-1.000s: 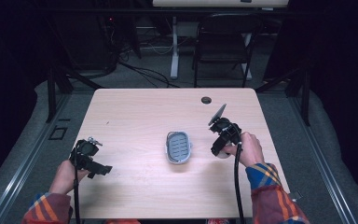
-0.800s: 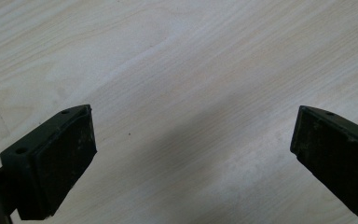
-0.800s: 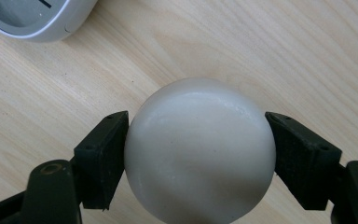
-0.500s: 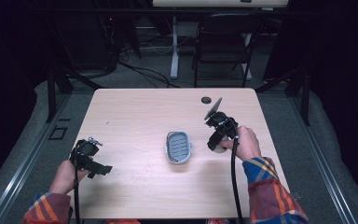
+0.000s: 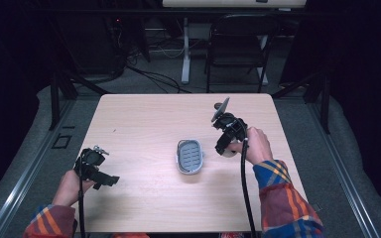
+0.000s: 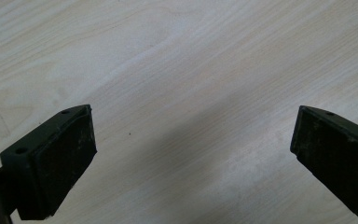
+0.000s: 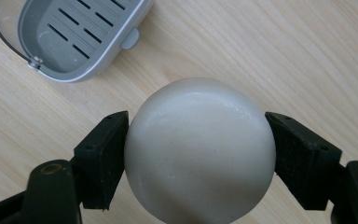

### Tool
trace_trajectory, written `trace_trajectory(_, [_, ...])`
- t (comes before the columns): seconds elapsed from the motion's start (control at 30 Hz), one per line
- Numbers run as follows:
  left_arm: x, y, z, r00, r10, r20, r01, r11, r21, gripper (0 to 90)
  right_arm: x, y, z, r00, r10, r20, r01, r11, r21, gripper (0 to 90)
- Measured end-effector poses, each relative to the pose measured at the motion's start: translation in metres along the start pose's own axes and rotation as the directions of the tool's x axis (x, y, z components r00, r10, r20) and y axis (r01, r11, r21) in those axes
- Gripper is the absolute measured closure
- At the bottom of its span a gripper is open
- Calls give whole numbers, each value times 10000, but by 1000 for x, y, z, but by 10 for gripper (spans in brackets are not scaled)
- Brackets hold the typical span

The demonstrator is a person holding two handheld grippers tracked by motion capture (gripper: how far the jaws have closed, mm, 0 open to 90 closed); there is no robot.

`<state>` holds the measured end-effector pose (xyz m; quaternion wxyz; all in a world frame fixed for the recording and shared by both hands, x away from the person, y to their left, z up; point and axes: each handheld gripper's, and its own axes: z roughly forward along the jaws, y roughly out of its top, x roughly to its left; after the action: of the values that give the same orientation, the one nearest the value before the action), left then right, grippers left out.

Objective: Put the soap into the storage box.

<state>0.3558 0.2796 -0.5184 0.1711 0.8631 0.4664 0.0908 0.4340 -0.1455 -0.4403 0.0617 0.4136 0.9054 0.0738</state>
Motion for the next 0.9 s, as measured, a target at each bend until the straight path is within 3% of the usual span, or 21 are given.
trace_trajectory(0.9, [0,0,0,10000,-22,14,22,10000,17,0,26,38,5,9970,-712,-303,713,9974,36,242])
